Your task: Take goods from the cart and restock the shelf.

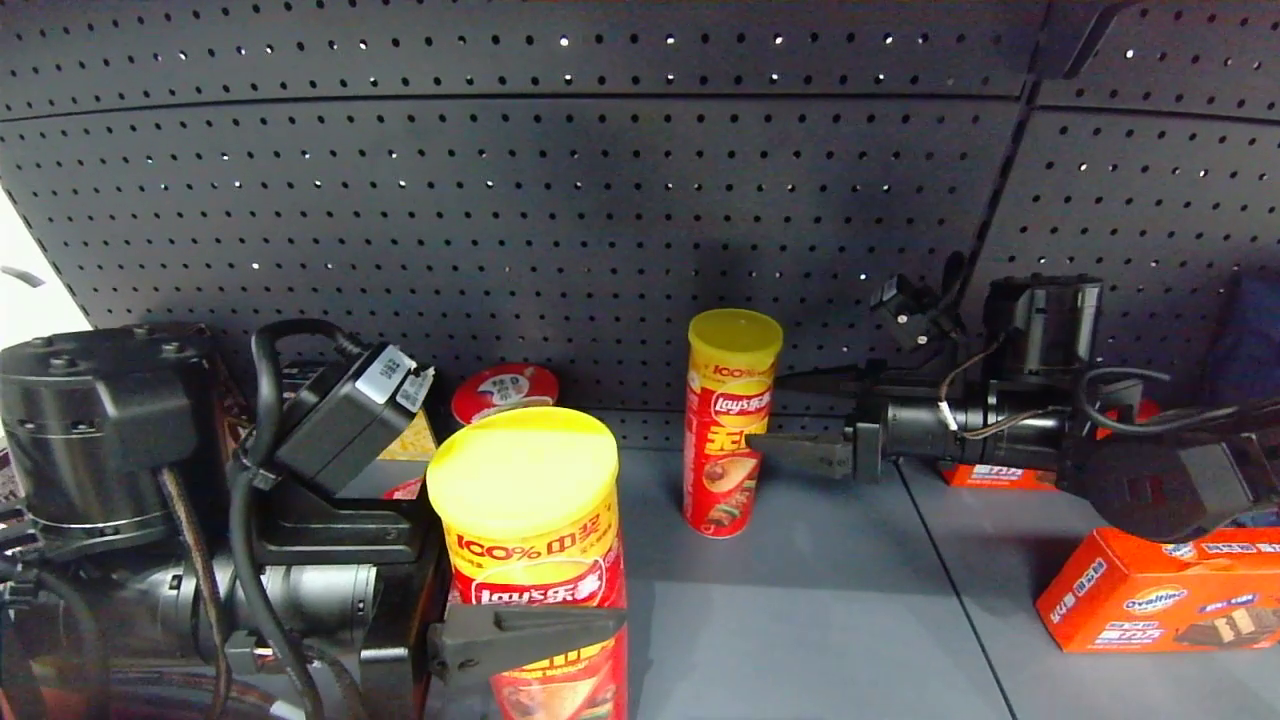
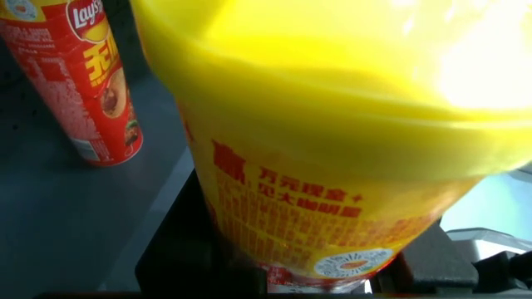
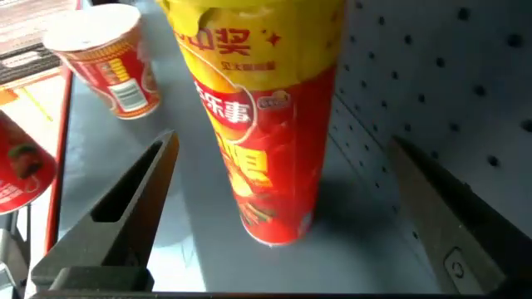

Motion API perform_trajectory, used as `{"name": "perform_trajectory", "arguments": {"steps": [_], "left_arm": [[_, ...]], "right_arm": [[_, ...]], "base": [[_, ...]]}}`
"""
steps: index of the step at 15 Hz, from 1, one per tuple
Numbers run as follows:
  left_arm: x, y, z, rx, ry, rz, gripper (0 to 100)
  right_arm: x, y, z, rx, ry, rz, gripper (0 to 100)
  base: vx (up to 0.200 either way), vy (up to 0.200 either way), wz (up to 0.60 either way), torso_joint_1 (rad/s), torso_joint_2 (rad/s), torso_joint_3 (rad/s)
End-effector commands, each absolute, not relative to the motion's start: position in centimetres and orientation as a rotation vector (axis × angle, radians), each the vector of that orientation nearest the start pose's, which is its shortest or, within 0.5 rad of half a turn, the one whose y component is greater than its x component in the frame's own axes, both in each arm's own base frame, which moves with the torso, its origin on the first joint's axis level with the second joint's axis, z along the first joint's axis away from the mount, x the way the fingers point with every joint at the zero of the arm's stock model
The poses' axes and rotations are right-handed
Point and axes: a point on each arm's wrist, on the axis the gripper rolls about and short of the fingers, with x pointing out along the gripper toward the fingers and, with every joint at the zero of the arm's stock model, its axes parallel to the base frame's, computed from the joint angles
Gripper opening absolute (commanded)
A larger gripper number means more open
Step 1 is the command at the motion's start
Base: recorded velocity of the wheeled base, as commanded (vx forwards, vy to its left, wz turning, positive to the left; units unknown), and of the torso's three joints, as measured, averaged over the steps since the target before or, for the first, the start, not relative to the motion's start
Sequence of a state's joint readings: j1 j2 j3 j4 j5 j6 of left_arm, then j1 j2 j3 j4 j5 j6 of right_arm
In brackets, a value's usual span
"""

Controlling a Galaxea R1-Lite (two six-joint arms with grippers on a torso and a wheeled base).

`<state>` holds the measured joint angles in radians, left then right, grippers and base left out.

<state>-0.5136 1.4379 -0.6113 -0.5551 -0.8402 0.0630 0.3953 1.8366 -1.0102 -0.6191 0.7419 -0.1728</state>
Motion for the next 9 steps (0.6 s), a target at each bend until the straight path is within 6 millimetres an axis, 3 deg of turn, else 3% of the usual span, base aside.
{"name": "perform_trajectory", "arguments": {"steps": [1, 9], "left_arm": [[19.0, -12.7, 19.4, 0.005, 0.250, -1.355, 0], [19.8, -13.1, 19.6, 0.005, 0.244, -1.354, 0]], "right_arm": [[32.1, 15.1, 18.6, -0.113, 0.125, 1.157, 100], [33.4, 16.5, 16.5, -0.141, 0.145, 1.187, 100]], "base": [[0.000, 0.000, 0.00, 0.000, 0.00, 0.000], [0.000, 0.000, 0.00, 0.000, 0.00, 0.000]]}}
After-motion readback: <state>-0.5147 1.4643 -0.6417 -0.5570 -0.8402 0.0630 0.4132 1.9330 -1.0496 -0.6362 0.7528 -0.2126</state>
